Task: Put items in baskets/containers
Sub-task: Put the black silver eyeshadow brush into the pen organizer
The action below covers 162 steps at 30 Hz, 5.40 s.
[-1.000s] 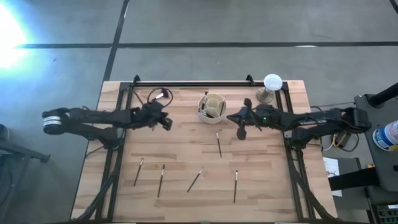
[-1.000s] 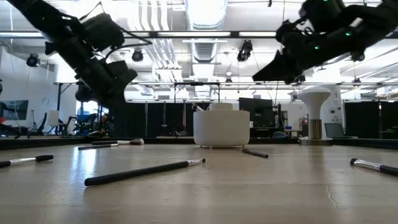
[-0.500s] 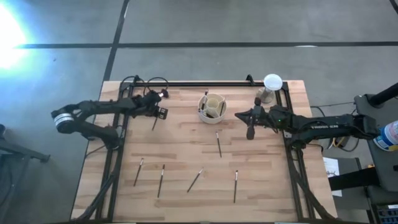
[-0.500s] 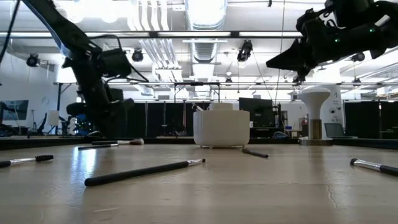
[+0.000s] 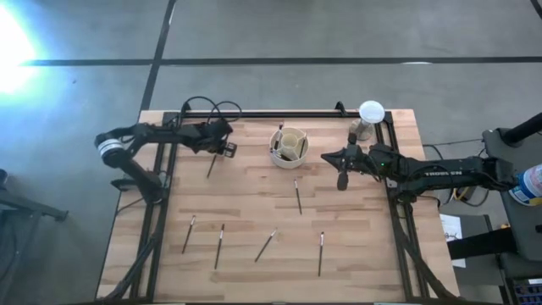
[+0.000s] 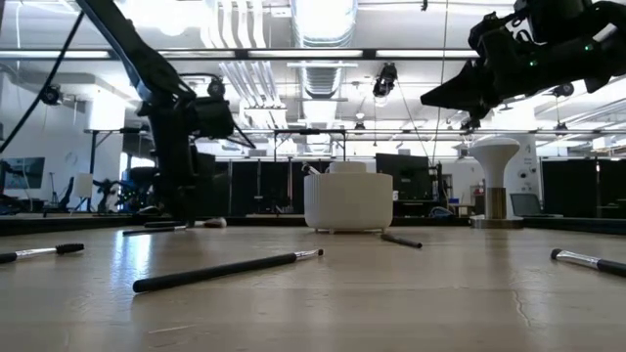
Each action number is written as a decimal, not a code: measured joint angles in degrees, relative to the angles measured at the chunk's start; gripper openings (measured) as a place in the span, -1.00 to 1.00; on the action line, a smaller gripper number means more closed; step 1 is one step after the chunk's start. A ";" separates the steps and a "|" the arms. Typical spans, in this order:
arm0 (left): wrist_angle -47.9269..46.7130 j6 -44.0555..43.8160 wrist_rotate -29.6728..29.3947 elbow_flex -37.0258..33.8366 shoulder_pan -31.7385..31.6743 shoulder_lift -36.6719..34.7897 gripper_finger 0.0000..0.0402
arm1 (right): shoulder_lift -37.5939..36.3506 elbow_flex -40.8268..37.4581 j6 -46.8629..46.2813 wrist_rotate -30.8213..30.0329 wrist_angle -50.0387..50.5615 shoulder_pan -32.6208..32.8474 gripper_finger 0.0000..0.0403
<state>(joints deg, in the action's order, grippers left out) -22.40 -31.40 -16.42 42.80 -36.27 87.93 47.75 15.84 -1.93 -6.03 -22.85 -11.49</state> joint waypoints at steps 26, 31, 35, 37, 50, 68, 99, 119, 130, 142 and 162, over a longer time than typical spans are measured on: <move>-2.64 4.06 -1.20 -0.93 2.62 -3.83 -0.99 | 0.00 0.00 1.07 -0.01 0.18 0.00 -0.96; 0.07 1.37 -1.56 -2.45 5.59 -11.13 -1.00 | 0.02 0.00 1.07 -0.01 0.33 -0.02 -0.96; 10.29 -1.53 -1.72 -4.95 9.84 -16.85 -1.00 | 0.02 -0.09 1.16 -0.01 0.31 0.00 -0.96; 19.27 -2.32 -1.68 -7.39 12.70 -18.67 -1.00 | 0.16 -0.27 1.50 -0.01 0.35 -0.02 -0.96; 82.35 5.13 1.70 -23.79 26.73 -12.31 -1.00 | 10.51 -0.25 -9.39 4.11 -9.92 0.31 -0.94; 92.31 16.14 11.54 -6.27 32.64 5.36 -1.00 | 36.50 5.17 -20.71 9.59 -43.75 5.09 -0.23; 93.44 16.88 14.15 -2.84 32.79 8.14 -1.00 | 43.63 16.17 -15.67 13.37 -39.98 5.14 -0.90; 79.15 20.46 12.77 -6.63 32.63 -5.07 -0.64 | 29.48 13.53 -7.55 0.25 -21.42 0.80 -0.93; 79.41 18.30 8.88 -13.30 32.65 -7.44 -0.65 | 27.65 11.54 -8.56 -5.81 -19.91 -10.05 -0.93; 79.80 17.77 6.99 -14.99 32.71 -7.29 -0.65 | 37.80 11.63 -14.58 -4.43 -26.94 -10.89 -0.89; 79.27 17.73 7.07 -14.99 32.74 -7.29 -0.65 | 38.62 11.65 -17.48 -4.60 -22.13 -11.11 -0.83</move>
<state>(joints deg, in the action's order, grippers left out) 56.87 -13.67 -9.34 27.81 -3.53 80.64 86.37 27.49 -19.41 -10.63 -44.98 -22.60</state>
